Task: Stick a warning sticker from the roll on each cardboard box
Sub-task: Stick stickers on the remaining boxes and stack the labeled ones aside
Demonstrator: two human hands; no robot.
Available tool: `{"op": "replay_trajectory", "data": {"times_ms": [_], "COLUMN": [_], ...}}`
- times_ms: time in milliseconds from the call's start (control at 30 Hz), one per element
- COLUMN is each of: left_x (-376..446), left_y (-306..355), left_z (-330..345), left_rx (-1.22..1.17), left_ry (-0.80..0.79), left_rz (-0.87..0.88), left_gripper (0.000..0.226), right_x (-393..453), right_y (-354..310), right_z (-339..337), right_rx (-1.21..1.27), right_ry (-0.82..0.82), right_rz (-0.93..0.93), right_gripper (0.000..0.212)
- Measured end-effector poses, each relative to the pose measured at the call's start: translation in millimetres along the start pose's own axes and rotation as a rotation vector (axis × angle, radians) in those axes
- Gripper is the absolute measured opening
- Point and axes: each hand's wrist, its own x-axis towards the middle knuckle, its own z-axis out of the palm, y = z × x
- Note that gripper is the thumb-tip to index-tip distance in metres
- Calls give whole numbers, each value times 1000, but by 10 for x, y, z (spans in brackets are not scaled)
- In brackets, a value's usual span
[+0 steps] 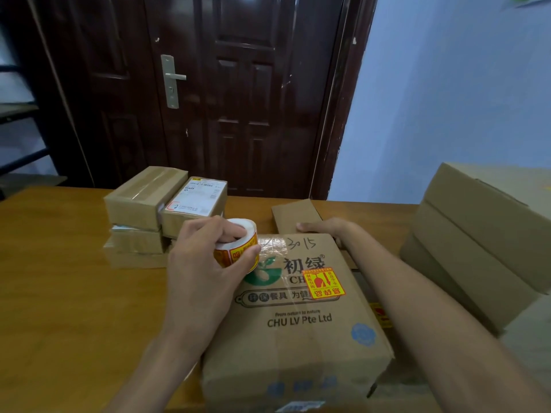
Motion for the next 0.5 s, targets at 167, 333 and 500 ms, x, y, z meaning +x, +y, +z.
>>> {"op": "replay_trajectory", "data": {"times_ms": [167,333,500], "left_x": [26,20,-34], "left_y": [-23,-44,34], "left_z": [5,-10,-182], "left_rx": [29,38,12], "left_ry": [-1,11,92], "left_rz": [15,20,-18], "left_gripper": [29,29,27], "right_x": [-53,-550,-1225], "right_y": [23,-183,-437], "right_z": [-2,-84,-411], "right_rx": [161,501,701], "right_ry": [81,234,306], "right_rz": [-46,-194,-380], "right_gripper": [119,73,63]}}
